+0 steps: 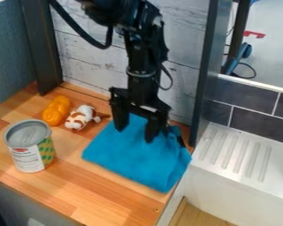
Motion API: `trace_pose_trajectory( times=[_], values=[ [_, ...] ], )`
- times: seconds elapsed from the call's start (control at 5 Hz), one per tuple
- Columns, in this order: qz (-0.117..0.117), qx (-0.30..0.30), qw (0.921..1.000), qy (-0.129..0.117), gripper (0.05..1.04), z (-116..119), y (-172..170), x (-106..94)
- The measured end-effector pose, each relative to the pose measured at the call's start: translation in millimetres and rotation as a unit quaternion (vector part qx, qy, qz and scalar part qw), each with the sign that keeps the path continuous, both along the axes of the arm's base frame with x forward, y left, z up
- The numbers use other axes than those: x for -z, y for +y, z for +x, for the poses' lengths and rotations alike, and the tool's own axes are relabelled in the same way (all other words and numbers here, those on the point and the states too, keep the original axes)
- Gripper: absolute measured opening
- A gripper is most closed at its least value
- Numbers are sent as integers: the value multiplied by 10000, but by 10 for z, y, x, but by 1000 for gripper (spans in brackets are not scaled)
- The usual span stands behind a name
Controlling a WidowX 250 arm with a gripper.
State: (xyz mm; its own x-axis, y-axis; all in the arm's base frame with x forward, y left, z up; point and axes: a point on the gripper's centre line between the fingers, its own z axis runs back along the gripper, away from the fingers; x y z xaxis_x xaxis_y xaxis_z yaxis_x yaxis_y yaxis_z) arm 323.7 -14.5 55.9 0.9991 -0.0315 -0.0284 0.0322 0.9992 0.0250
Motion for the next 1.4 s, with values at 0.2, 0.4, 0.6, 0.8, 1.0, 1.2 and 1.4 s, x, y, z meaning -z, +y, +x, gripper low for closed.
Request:
trace_pose_trajectory(
  times=[0.2, 0.4, 0.6, 0.8, 1.0, 1.2, 1.4],
  values=[
    [-26, 55, 10000, -20, 1001, 9, 2, 125],
    [-126, 236, 9996, -120, 1001, 40, -19, 247],
    [-194, 189, 9996, -44, 1001, -79, 112, 396],
    [-285, 294, 9992, -3, 1001, -133, 118, 485],
    [-288, 233, 9993, 20, 1001, -193, 107, 514],
    [-378, 212, 9988, 227, 1001, -377, 11, 539],
    [-266, 253, 9969, 699, 1001, -703, -113, 534]
  ],
)
